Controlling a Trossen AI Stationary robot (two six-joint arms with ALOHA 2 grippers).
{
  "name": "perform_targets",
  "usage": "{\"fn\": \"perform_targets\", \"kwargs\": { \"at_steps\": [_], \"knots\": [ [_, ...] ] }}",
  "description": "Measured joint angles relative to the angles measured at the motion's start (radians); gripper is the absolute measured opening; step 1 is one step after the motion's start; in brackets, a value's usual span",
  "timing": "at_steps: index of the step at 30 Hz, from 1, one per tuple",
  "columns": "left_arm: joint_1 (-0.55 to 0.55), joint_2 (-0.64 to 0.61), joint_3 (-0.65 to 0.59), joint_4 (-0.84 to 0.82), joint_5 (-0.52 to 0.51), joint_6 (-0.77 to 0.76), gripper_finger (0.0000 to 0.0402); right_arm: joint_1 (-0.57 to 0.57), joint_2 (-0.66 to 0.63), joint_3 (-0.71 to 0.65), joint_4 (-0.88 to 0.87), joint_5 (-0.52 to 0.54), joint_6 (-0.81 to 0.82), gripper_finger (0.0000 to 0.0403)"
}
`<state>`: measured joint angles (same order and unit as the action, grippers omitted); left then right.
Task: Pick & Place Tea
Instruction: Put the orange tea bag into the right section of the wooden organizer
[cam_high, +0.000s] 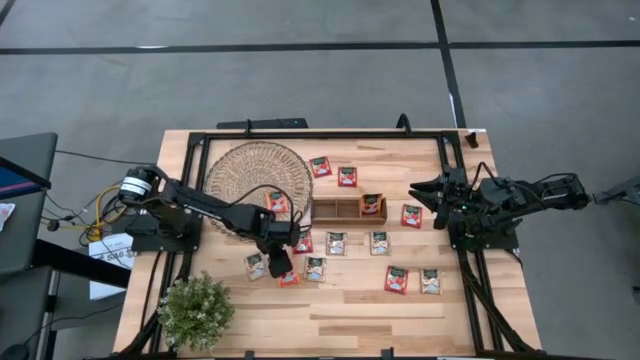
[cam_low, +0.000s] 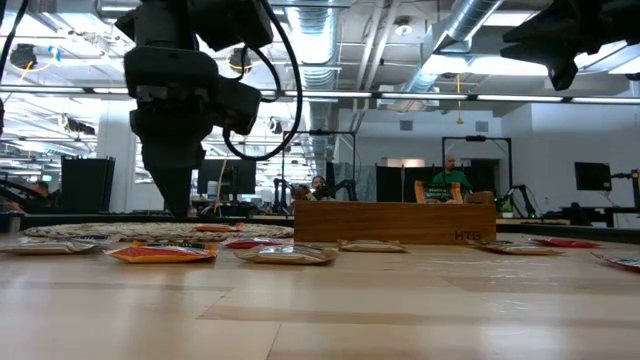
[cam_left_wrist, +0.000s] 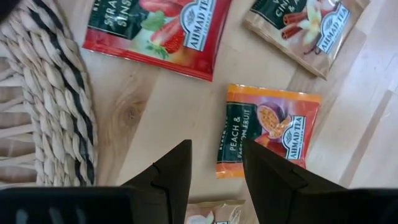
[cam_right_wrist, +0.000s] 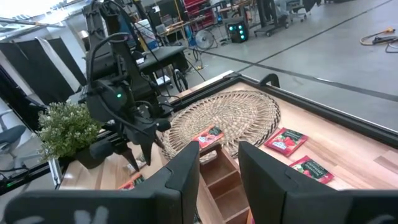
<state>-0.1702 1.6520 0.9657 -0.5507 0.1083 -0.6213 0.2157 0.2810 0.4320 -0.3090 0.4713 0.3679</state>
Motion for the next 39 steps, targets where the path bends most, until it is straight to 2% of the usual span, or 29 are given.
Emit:
{"fn": "perform_targets", "kwargs": {
  "at_steps": [15,34,39],
  "knots": [
    [-0.034,0.094,0.001,0.036,-0.033,0.004,0.0133,0.0,0.0,0.0,0.003,0.0,0.018,0.0104],
    [-0.035,0.101,0.002,0.033,-0.072,0.029,0.0133,0.0,0.0,0.0,-0.004,0.001,0.018,0.0104],
    [-0.035,0.101,0.002,0.03,-0.081,0.031,0.0106,0.0,0.0,0.0,-0.004,0.001,0.018,0.0104]
  ]
}}
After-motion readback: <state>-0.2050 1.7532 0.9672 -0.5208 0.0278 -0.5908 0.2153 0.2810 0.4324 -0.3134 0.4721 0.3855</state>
